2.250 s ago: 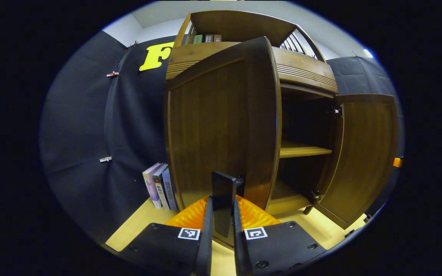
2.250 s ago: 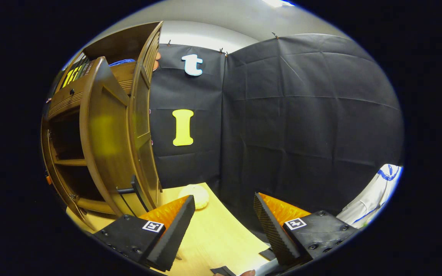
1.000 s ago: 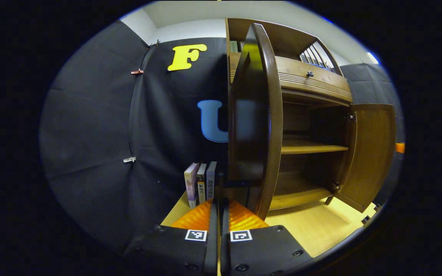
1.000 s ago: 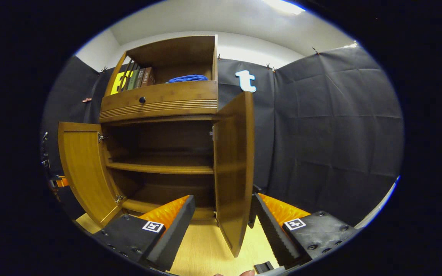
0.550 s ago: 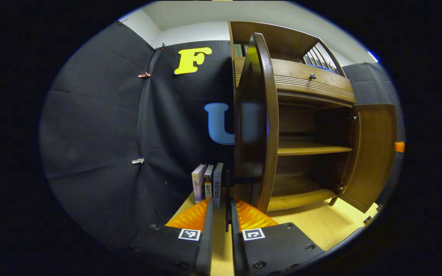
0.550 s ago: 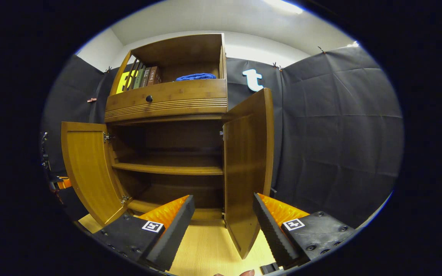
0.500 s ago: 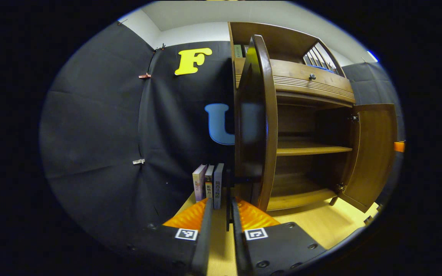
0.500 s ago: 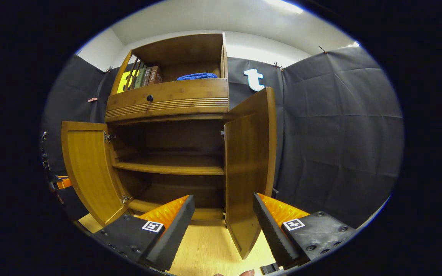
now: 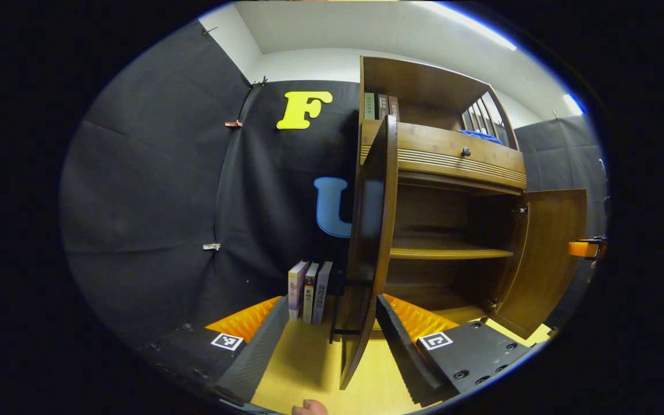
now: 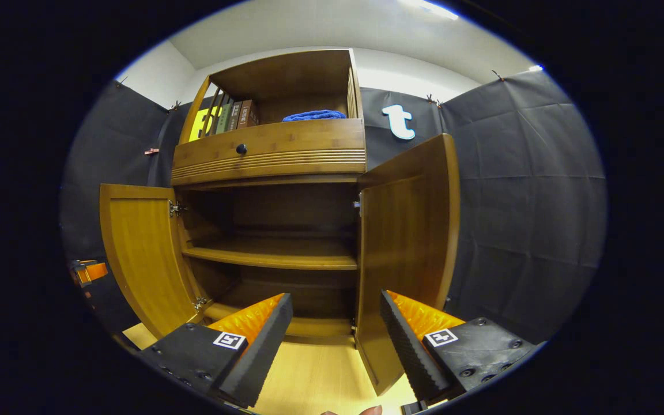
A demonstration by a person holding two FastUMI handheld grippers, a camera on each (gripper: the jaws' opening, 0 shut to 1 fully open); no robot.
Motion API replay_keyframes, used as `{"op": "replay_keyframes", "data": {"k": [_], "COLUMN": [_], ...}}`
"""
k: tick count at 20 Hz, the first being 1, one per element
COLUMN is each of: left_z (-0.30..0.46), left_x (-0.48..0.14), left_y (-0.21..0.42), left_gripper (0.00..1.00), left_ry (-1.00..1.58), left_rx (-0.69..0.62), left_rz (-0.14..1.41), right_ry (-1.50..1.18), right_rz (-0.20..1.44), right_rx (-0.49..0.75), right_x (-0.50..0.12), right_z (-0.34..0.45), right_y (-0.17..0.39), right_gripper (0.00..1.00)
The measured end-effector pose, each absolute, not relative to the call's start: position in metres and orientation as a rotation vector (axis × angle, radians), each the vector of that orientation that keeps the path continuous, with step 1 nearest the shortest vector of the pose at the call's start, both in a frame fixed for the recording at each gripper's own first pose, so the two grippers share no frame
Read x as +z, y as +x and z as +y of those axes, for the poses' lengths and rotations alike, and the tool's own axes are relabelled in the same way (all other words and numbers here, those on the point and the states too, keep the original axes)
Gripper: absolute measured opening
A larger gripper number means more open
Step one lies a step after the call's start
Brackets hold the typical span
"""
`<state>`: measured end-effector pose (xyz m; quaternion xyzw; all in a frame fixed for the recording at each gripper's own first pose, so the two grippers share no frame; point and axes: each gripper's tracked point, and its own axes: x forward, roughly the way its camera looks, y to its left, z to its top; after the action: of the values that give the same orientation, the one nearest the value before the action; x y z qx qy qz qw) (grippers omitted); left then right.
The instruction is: Open the right door of the double-door shoe cabinet with the right hand, and open the left door with the left hand.
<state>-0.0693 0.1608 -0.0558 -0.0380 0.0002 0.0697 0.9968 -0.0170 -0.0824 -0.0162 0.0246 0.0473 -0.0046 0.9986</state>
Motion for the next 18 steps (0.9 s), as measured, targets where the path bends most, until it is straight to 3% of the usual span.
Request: {"op": "replay_keyframes", "data": {"k": [1, 9, 10, 11, 12, 16, 18], "left_z": [0.153, 0.078, 0.071, 0.062, 0.056, 0.038, 0.034], "left_x": [-0.055, -0.031, -0.029, -0.029, -0.028, -0.037, -0.040], "left_y": [-0.070, -0.054, -0.052, -0.050, -0.048, -0.041, -0.040], "left_gripper": [0.95, 0.95, 0.95, 0.95, 0.96, 0.95, 0.95], "left_ry": [-0.060, 0.026, 0.026, 0.027, 0.029, 0.051, 0.055], "left_rx": [0.140, 0.059, 0.049, 0.035, 0.028, 0.019, 0.022], "left_rz": [0.006, 0.002, 0.002, 0.004, 0.003, 0.038, 0.044], "right_ry": [0.044, 0.034, 0.044, 0.052, 0.056, 0.076, 0.065], "right_rz": [0.090, 0.069, 0.068, 0.066, 0.065, 0.041, 0.026], "right_rx": [-0.004, -0.009, -0.014, -0.020, -0.026, -0.039, -0.051], "right_x": [-0.014, -0.010, -0.010, -0.011, -0.011, -0.008, -0.008], "right_z": [-0.079, -0.069, -0.069, -0.069, -0.069, -0.069, -0.068], "right_y": [-0.016, -0.011, -0.012, -0.012, -0.012, -0.006, -0.002], "right_gripper": [0.97, 1.00, 0.93, 0.97, 0.93, 0.97, 0.93]}}
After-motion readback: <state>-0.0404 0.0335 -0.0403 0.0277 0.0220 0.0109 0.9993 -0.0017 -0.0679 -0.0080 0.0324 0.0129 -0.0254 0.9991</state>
